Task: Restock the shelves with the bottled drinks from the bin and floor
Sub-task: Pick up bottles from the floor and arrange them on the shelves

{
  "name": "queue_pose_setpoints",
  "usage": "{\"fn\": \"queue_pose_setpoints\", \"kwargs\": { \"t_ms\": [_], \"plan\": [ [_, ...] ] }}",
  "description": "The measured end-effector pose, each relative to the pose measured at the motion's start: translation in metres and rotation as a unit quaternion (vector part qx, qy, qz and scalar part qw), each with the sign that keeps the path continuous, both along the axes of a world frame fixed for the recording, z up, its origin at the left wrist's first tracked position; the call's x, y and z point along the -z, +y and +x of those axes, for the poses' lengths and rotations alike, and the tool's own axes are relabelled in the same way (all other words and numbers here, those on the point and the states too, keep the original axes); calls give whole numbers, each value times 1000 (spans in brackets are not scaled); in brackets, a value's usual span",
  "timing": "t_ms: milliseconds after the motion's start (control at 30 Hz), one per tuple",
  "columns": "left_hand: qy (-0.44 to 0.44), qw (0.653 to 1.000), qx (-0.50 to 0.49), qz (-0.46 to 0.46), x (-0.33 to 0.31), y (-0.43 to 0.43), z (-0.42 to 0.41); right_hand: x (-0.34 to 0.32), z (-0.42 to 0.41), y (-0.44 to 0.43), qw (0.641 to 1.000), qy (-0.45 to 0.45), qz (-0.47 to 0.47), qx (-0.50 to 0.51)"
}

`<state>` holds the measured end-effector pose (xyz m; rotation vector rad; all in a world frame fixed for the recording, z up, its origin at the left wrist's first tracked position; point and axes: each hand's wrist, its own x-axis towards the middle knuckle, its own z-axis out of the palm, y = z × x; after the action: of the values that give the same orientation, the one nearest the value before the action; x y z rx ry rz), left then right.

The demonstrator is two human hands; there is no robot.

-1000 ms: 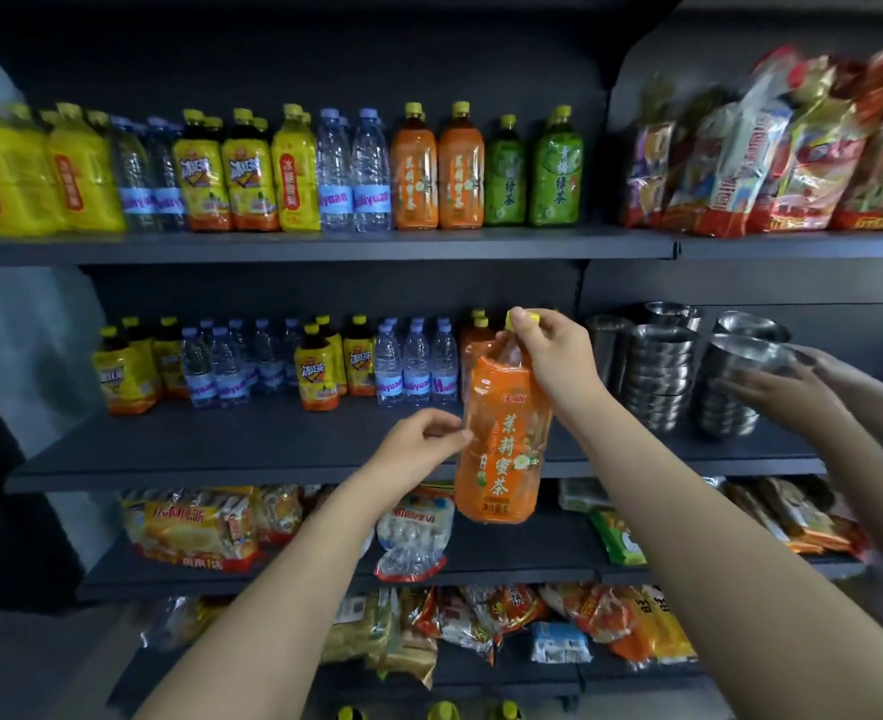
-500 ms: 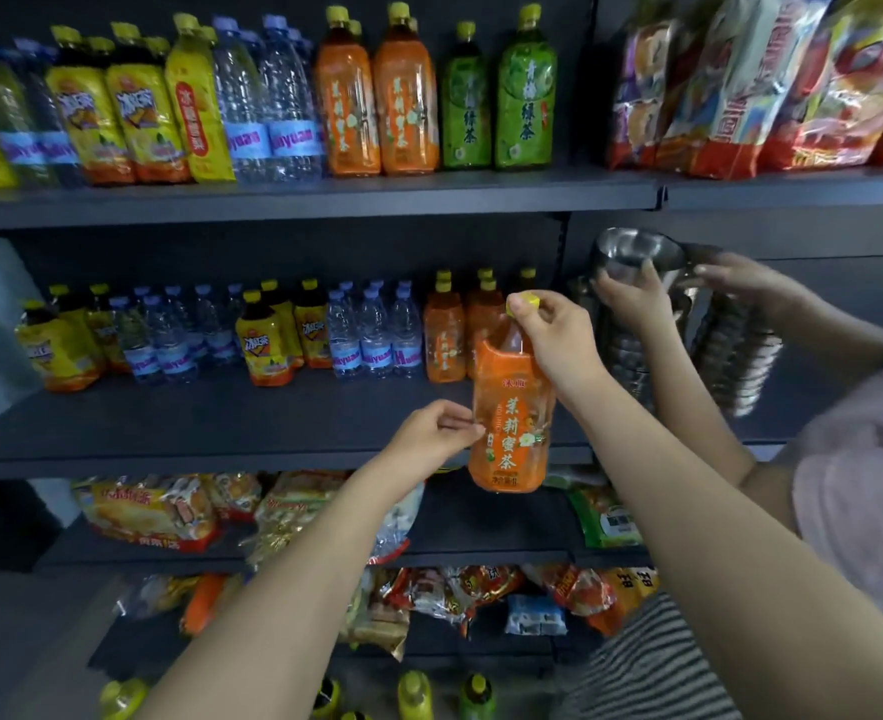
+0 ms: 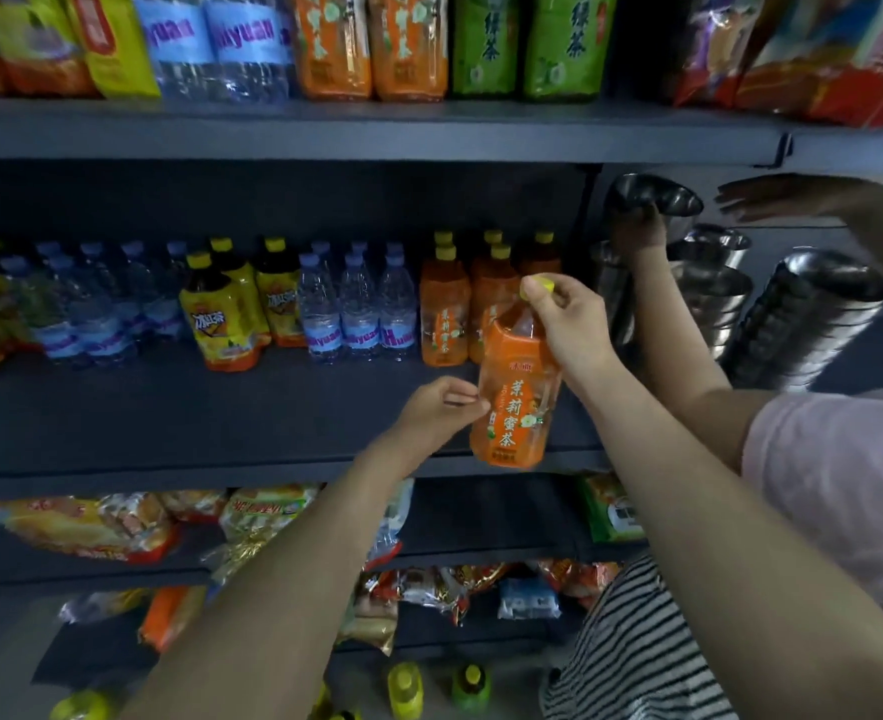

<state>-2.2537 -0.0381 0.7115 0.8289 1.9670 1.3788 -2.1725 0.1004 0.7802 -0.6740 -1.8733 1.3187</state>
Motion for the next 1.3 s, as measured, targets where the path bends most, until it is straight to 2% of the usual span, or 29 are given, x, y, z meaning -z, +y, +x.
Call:
{"fn": "queue_pose_setpoints", "kwargs": {
  "t_ms": [167, 433, 567, 900, 1300],
  "plan": [
    [-2, 1000, 18, -21, 17, 27, -47, 11, -36, 21, 999, -25, 40, -9],
    [2, 999, 33, -25, 48, 62, -92, 39, -79, 54, 999, -32, 29, 12],
    [6, 1000, 24, -17, 66, 77, -105, 56, -90, 67, 998, -44, 45, -10],
    [-5, 1000, -7, 19, 99, 92, -113, 85, -94, 86, 999, 1, 26, -43],
    [-5, 1000, -17, -3, 91, 88, -104, 109, -79, 74, 998, -43, -12, -43]
  ]
}}
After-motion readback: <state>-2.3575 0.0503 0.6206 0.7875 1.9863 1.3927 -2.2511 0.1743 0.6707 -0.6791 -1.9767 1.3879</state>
